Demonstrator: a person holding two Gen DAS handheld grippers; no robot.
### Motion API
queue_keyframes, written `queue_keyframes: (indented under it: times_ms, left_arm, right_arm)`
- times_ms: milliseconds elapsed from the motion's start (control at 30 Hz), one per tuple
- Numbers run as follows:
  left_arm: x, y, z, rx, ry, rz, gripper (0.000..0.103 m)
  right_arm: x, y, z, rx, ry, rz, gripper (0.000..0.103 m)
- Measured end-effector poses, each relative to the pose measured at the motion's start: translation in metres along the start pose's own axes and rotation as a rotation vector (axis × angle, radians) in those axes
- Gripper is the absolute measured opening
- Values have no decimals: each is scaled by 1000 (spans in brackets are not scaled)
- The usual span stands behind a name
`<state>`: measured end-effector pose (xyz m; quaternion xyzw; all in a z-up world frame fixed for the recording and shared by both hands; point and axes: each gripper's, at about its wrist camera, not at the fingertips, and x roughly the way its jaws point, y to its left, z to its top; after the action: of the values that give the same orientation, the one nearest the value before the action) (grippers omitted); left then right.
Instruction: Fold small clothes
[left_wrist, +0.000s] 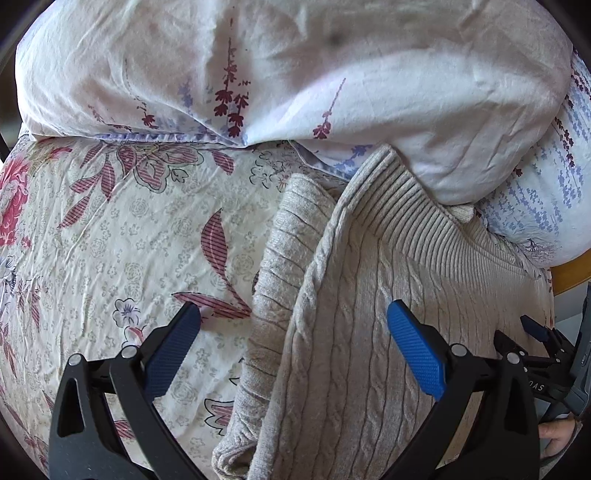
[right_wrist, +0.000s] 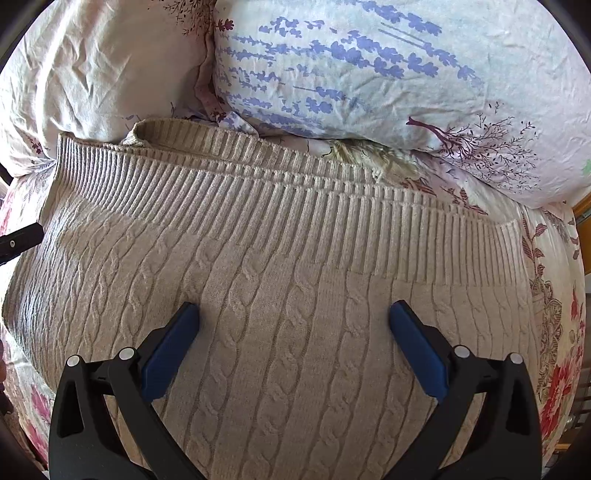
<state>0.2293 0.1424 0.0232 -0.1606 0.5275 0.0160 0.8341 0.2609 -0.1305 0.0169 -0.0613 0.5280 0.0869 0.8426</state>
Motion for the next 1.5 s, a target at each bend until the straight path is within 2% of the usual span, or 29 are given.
queue_keyframes:
  times_ms: [300,467,533,600,800,933,1000,1100,1267,1333,1500]
  left_arm:
    - [17,-16,2,29,17,12,101]
    - [21,-26,4,49,15,-14,97]
    - [21,-30,6,54,11,-29,82]
    - [22,-33,9,38,12,-54,73]
    - [23,-22,12,-26,4,-146,57]
    - [28,-8,14,-93,30,-268,41]
    - [31,-3,14,-119,50,-329,37]
    - [36,-1,15,-135,63,-378,37]
    - [31,14,12,-167,63,-392,24]
    - [28,6,12,-158,48,-386,22]
    - [13,-17,16,-167,10,-457,20]
  right_arm:
    - [-3,-2,-7,15,-33,-1,102]
    - [-4,-4,-10,18,-39,0,102]
    - [-5,-3,-10,18,-38,0,102]
    - [-6,-4,-11,18,-38,1,102]
    - [-5,-3,-10,18,-39,2,102]
    - [-6,-4,-10,16,-42,6,102]
    - [-7,-4,-12,16,-44,7,102]
    - [-7,-3,-12,15,-44,9,102]
    - [-6,-5,-10,12,-46,14,102]
    - [-6,-5,-10,12,-49,16,102]
    - [-11,-11,-13,14,-70,34,102]
